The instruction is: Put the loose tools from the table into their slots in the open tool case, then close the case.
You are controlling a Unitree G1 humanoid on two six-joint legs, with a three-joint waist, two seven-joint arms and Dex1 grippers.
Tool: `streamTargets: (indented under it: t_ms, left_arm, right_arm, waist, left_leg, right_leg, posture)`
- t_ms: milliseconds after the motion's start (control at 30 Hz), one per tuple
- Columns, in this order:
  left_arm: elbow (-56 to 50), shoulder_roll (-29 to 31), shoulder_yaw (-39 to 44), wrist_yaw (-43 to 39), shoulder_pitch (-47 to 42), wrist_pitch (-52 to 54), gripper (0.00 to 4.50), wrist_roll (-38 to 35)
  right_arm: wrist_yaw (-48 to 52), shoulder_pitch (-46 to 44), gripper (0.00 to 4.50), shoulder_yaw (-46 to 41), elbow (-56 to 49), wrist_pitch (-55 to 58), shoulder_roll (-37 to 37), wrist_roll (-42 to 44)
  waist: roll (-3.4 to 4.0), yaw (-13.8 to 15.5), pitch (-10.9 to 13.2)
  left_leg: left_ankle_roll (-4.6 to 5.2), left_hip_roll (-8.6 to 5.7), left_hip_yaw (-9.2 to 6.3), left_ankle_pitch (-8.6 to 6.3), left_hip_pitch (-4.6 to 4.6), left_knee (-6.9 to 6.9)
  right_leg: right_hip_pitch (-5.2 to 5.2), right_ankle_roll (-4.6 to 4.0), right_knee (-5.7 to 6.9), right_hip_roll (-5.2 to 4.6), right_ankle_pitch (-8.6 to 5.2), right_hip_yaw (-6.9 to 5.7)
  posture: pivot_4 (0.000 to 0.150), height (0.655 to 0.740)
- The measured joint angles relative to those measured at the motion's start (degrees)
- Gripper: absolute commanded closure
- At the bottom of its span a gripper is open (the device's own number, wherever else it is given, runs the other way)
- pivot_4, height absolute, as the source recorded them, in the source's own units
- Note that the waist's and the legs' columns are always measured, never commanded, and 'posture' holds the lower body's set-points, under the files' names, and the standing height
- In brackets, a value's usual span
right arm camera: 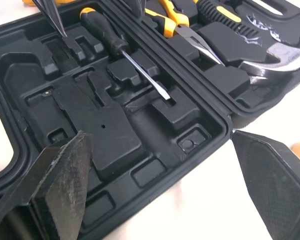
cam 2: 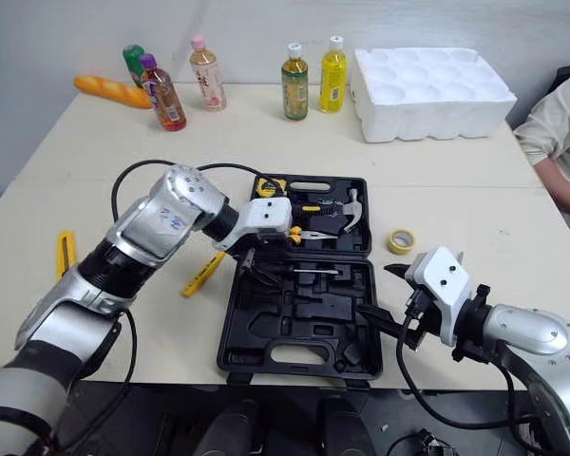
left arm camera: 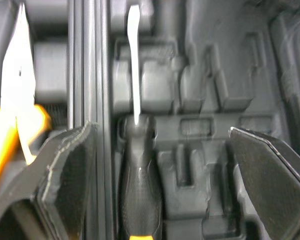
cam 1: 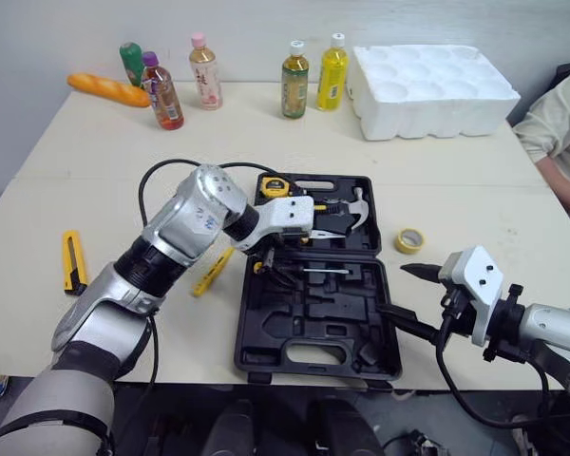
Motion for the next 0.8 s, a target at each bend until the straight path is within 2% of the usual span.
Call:
streamTargets:
  t_ms: [67, 133, 300, 433, 800]
  left_arm:
    - [1.95, -0.33, 4.79, -0.65, 2.96, -5.23, 1.22, -3.43]
    - [4.00, -0.69, 9.55, -1.50, 6.42, -11.70, 2.14, -6.66]
    - [9.30, -3.89, 15.59, 2.03, 11.17, -17.99, 4.48, -9.33]
    - [11.84, -4.85, 16.29, 0.79, 14.25, -20.97, 4.48, -10.36]
    - [15.90, -5.87, 13.95, -0.93, 13.99, -26.11, 4.48, -8.55]
  right_arm:
    - [-0.15, -0.01, 0.00, 0.05, -0.02, 0.01, 0.07, 0.01]
    - [-0.40, -0.04, 0.00, 0.22, -0.03, 0.00, 0.20, 0.00]
    - [-0.95, -0.82, 0.00, 1.34, -0.03, -0.04, 0.94, -0.03]
    - [-1.03, -1.41, 0.00, 2.01, -0.02, -0.19, 1.17, -0.13]
    - [-0.48, -1.86, 0.00, 2.14, 0.01, -0.28, 1.07, -0.41]
  waist:
    - [0.00, 0.11, 0.00]
    - [0.00, 0.14, -0.01]
    - [-0.03, 0.34, -0.03]
    - [-0.05, 0.23, -0.04]
    - [-0.06, 0.19, -0.05]
  left_leg:
    - [-0.01, 0.00, -0.01, 0.01, 0.01, 0.05]
    - [-0.01, -0.01, -0.01, 0.01, 0.00, 0.11]
    - [0.06, -0.02, -0.01, -0.04, -0.07, 0.27]
    - [0.07, -0.03, -0.01, -0.04, -0.06, 0.28]
    - [0.08, -0.03, 0.00, -0.05, -0.05, 0.34]
  right_leg:
    - [0.00, 0.00, 0.05, 0.00, 0.00, -0.01]
    - [0.02, 0.00, 0.05, -0.02, 0.00, -0.01]
    - [0.02, 0.01, 0.07, -0.04, 0.00, -0.02]
    - [0.02, 0.01, 0.08, -0.04, 0.00, -0.03]
    - [0.02, 0.00, 0.15, -0.02, 0.00, -0.02]
  posture:
    - [0.150, 0.7400]
    - [0.150, 0.7400]
    - [0.150, 0.7400]
    - [0.150, 0.7400]
    - [0.150, 0.7400]
